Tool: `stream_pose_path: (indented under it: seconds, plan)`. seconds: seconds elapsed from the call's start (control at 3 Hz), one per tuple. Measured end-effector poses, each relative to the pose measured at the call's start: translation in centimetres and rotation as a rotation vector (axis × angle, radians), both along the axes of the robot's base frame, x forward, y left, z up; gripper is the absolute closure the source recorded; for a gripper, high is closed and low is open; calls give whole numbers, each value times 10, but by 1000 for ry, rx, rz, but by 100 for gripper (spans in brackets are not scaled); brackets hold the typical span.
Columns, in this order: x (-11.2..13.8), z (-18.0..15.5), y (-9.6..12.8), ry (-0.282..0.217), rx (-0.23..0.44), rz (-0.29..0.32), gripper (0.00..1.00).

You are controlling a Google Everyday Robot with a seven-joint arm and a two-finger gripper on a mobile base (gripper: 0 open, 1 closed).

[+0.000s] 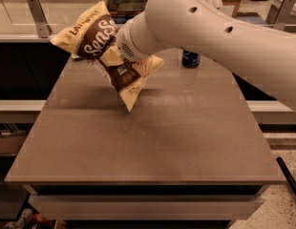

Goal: Move brown chip bag near green rice chip bag

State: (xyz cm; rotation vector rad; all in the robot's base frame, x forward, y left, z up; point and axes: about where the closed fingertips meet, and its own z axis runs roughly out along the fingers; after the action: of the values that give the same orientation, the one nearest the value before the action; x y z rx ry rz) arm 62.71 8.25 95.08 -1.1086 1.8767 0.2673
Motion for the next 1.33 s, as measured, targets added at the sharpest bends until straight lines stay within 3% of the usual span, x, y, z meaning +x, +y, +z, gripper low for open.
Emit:
stream_pose_path:
  seconds: [0.67, 1.0, 1.33]
  plan:
    - [54, 0, 12, -56, -22, 28, 100]
    - [69, -1, 24, -77, -87, 30, 100]
    - [67, -1, 27, -123, -147, 7, 100]
